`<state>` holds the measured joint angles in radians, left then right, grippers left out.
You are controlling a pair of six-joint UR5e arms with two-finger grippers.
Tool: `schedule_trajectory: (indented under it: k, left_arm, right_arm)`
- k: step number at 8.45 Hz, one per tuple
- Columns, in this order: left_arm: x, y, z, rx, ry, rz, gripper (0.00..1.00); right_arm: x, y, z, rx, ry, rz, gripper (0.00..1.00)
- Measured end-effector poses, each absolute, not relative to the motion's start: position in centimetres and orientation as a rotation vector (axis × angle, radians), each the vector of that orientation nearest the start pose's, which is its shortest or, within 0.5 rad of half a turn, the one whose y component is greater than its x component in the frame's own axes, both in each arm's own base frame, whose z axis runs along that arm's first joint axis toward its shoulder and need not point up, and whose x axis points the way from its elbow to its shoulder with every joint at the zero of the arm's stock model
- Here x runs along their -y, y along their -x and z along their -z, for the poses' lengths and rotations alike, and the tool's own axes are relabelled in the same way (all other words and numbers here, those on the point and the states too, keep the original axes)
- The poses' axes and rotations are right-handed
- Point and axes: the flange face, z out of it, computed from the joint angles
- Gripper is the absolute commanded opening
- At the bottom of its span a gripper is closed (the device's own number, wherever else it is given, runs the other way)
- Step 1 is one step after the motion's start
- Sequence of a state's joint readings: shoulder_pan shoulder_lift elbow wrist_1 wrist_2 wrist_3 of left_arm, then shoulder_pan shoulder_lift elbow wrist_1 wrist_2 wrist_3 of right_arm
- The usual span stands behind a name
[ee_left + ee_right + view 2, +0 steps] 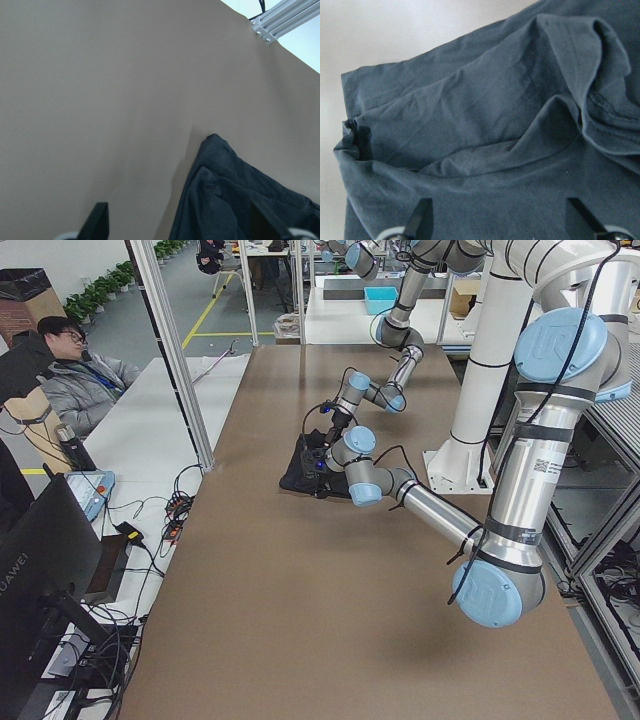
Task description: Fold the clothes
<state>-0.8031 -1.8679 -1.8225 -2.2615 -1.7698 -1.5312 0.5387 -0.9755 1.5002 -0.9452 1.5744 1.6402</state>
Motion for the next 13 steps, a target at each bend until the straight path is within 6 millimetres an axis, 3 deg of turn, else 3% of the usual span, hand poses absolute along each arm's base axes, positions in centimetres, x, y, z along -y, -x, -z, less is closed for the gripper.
schedule_trajectory:
  k: [3, 5, 9, 11, 13]
  left_arm:
    - [49.9, -32.3, -30.3, -1.211, -0.353, 0.538, 1.0]
    - [49.9, -32.3, -30.4, -1.209, -0.353, 0.539, 1.0]
    - [49.9, -32.3, -30.4, -1.209, -0.351, 0.538, 1.0]
    - [50.2, -31.8, -30.8, -1.197, -0.356, 0.545, 1.0]
    - [50.8, -29.6, -33.3, -1.129, -0.375, 0.536, 1.0]
  right_arm:
    - [53.7, 52.2, -32.5, 1.04, -0.332, -0.542, 0.93]
    - [58.2, 48.5, -35.4, 0.994, -0.348, -0.53, 0.93]
    - [63.1, 40.8, -35.0, 1.03, -0.298, -0.46, 0.93]
    - [65.5, 34.5, -36.4, 1.026, -0.251, -0.356, 0.94]
    - [66.1, 26.7, -38.8, 0.965, -0.251, -0.207, 0.94]
